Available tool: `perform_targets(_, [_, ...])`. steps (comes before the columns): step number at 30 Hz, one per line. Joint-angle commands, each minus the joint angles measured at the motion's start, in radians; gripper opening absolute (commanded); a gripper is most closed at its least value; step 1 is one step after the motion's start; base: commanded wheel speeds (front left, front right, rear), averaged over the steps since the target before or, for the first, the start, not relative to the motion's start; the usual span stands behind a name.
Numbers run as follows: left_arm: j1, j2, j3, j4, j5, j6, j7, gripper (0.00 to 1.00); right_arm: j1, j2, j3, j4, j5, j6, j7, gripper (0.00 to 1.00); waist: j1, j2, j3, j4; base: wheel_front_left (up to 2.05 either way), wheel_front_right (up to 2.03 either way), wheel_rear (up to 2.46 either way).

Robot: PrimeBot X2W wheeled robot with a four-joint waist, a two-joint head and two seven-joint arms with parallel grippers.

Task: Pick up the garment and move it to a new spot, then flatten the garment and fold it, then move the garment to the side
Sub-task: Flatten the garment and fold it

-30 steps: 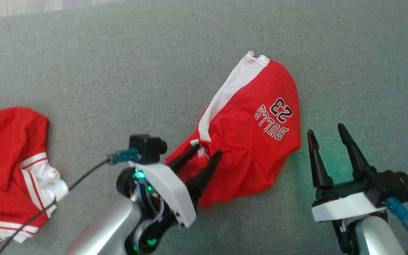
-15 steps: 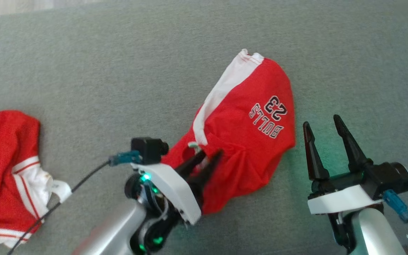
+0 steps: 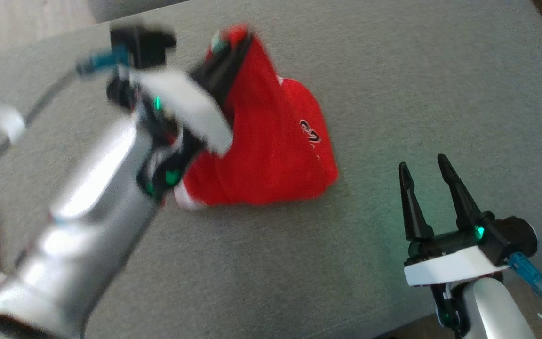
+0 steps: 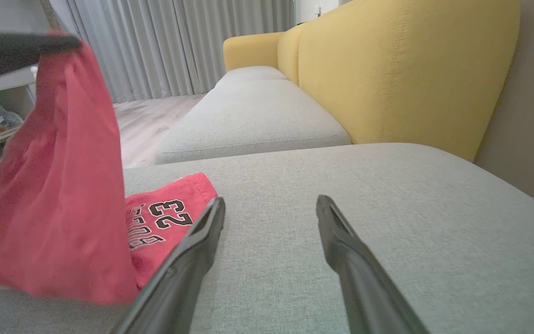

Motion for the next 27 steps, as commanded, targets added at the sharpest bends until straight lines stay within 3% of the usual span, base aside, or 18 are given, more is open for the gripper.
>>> perform_targets(1, [-0.124, -0.003, 0.043, -0.012, 0.008, -0.015, 0.003, 0.0, -0.007, -0.005, 0.027, -0.028, 0.012, -0.001, -0.002, 1.0, -0.0001, 0.0, -0.011, -0.038, 0.0, 0.0, 0.0])
perform_targets(3, [-0.263, -0.034, 0.034, 0.034, 0.002, -0.032, -0.003, 0.0, -0.006, -0.005, 0.034, -0.025, 0.021, -0.001, -0.002, 1.0, -0.0001, 0.0, -0.024, -0.068, 0.0, 0.0, 0.0])
perform_targets(8, [-0.411, -0.047, -0.003, 0.058, -0.009, -0.039, -0.029, 0.0, 0.004, -0.005, 0.037, -0.026, 0.025, -0.001, -0.002, 1.0, -0.0001, 0.0, -0.045, -0.085, 0.0, 0.0, 0.0])
perform_targets(12, [-0.447, 0.0, -0.068, -0.002, -0.085, -0.04, -0.047, 0.0, 0.012, -0.005, 0.019, -0.036, 0.023, -0.001, -0.002, 1.0, -0.0001, 0.0, -0.054, -0.063, 0.0, 0.0, 0.0])
perform_targets(17, [-0.277, 0.112, -0.203, -0.122, -0.144, -0.04, -0.098, 0.0, 0.027, -0.005, 0.002, -0.046, 0.0, -0.001, -0.002, 1.0, -0.0001, 0.0, -0.052, 0.017, 0.0, 0.0, 0.0])
perform_targets(21, [-0.063, 0.191, -0.357, -0.165, -0.085, -0.04, -0.221, 0.0, 0.031, -0.005, -0.011, -0.054, -0.023, -0.001, -0.002, 1.0, -0.0001, 0.0, -0.041, 0.083, 0.0, 0.0, 0.0])
perform_targets(27, [0.145, 0.177, -0.535, -0.067, 0.08, -0.04, -0.465, 0.0, 0.027, -0.005, -0.034, -0.059, -0.056, -0.001, -0.002, 1.0, -0.0001, 0.0, -0.03, 0.161, 0.0, 0.0, 0.0])
